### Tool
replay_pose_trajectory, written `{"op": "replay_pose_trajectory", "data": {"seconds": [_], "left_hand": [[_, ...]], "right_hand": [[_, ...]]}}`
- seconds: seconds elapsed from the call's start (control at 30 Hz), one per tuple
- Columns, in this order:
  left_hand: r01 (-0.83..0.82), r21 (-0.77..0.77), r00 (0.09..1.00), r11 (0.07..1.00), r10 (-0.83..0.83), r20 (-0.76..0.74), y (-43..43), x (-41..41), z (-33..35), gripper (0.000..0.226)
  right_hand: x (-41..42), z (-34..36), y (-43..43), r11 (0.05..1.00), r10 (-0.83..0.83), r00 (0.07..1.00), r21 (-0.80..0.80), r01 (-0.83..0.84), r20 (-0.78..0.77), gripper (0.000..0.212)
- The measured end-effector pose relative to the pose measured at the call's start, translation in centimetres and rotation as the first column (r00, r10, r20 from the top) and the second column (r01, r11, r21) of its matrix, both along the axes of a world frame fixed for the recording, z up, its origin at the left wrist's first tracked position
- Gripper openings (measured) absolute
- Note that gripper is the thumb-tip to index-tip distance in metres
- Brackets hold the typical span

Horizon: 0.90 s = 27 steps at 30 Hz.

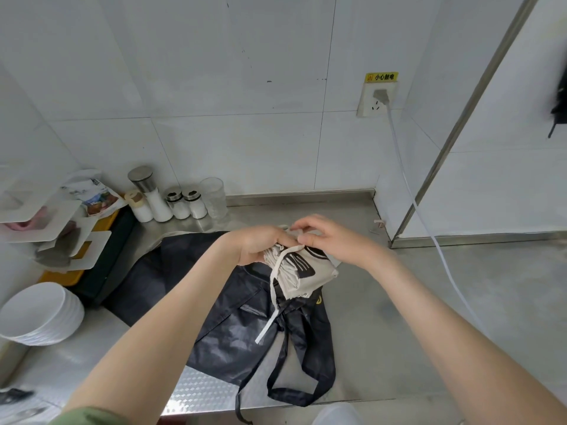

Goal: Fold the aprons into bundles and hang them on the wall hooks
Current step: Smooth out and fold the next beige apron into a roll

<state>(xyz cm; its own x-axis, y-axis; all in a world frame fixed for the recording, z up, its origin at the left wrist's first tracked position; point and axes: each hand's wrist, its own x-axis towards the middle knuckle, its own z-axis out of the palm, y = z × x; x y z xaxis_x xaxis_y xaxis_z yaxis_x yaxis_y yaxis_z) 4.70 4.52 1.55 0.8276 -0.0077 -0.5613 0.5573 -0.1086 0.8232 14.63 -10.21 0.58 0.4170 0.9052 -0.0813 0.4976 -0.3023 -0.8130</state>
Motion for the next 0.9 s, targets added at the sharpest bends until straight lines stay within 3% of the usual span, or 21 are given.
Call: {"op": "replay_pose_trajectory", "data": {"seconds": [0.1, 0.2, 0.37, 0.47, 0.6, 0.73, 0.9], "left_hand": [[-0.084, -0.084, 0.995, 0.993, 0.087, 0.037, -0.1, -0.4, -0.3, 0.021], [-0.066, -0.105, 0.996, 0.992, 0.073, 0.059, -0.3, -0.9, -0.7, 0.017], [-0.095, -0.156, 0.992, 0.983, 0.106, 0.068, -0.3, -1.0, -0.6, 0.021], [-0.165, -0.187, 0.983, 0.968, 0.176, 0.047, -0.2, -1.0, -0.4, 0.014], [-0.331, -0.395, 0.929, 0.857, 0.369, 0.021, 0.8, -1.1, -0.1, 0.016], [-0.407, -0.553, 0.874, 0.727, 0.486, -0.004, 0.2, -1.0, 0.3, 0.022], [-0.405, -0.710, 0.829, 0.577, 0.559, -0.019, -1.5, -0.1, 0.0, 0.024]], "right_hand": [[0.1, -0.1, -0.4, 0.998, -0.062, 0.994, -0.033, 0.059, -0.089, 0.030], [-0.2, 0.3, -0.6, 0.994, -0.100, 0.987, -0.058, 0.093, -0.125, 0.026], [-0.2, 0.2, -0.7, 0.976, -0.210, 0.974, 0.040, 0.214, -0.083, 0.004], [0.0, 0.2, -0.5, 0.966, -0.225, 0.974, 0.122, 0.226, -0.017, 0.018], [0.5, 0.5, -0.9, 0.856, -0.329, 0.898, 0.309, 0.414, -0.292, 0.025], [0.3, 0.3, -0.8, 0.833, -0.328, 0.801, 0.247, 0.495, -0.500, 0.029], [-1.1, 0.2, 1.1, 0.762, -0.334, 0.615, 0.180, 0.623, -0.714, 0.023]]}}
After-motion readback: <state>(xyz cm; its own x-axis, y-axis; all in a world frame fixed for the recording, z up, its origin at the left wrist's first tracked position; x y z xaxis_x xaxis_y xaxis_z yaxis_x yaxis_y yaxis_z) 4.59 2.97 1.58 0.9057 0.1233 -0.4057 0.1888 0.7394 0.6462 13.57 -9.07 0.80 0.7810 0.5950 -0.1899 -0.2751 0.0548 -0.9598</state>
